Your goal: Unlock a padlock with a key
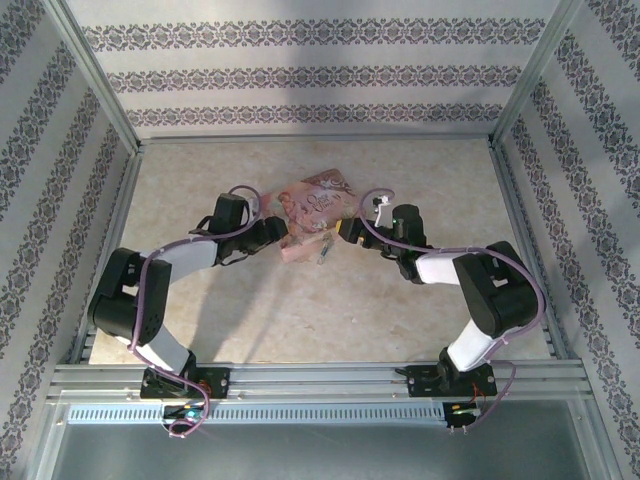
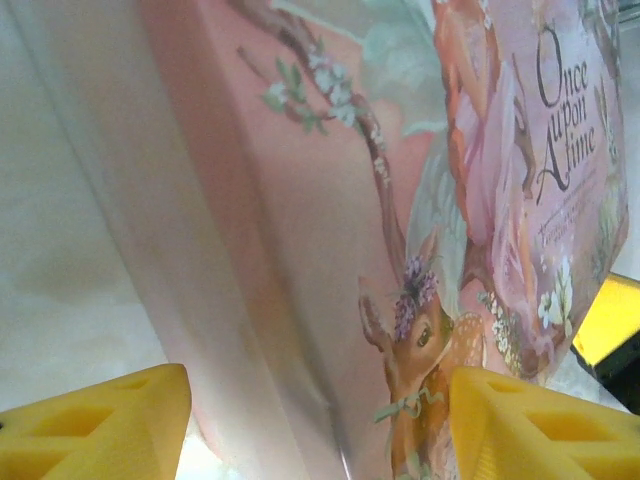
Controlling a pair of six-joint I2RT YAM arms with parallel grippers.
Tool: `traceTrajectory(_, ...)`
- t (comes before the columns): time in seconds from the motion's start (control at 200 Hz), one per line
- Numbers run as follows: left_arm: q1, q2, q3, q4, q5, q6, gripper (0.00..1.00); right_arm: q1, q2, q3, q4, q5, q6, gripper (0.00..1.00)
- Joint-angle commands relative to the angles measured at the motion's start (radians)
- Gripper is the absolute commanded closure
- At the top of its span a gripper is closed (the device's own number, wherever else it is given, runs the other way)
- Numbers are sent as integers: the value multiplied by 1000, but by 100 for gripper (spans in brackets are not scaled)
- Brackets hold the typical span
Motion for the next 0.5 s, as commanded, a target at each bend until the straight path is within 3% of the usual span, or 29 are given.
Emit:
traceTrajectory(0.0,-14,-7,-57,-54,-30,-30,33,-5,-13,-2,24,-42,-26,27)
traceTrajectory(0.235,-18,-21,-73,-42,-45,-49,33,-3,-86,-99,38,-111,-26,23)
traceTrajectory(0.495,-20,-20,-75,-34,-45,-55,33,40,55,-82,162,-199,-15,20)
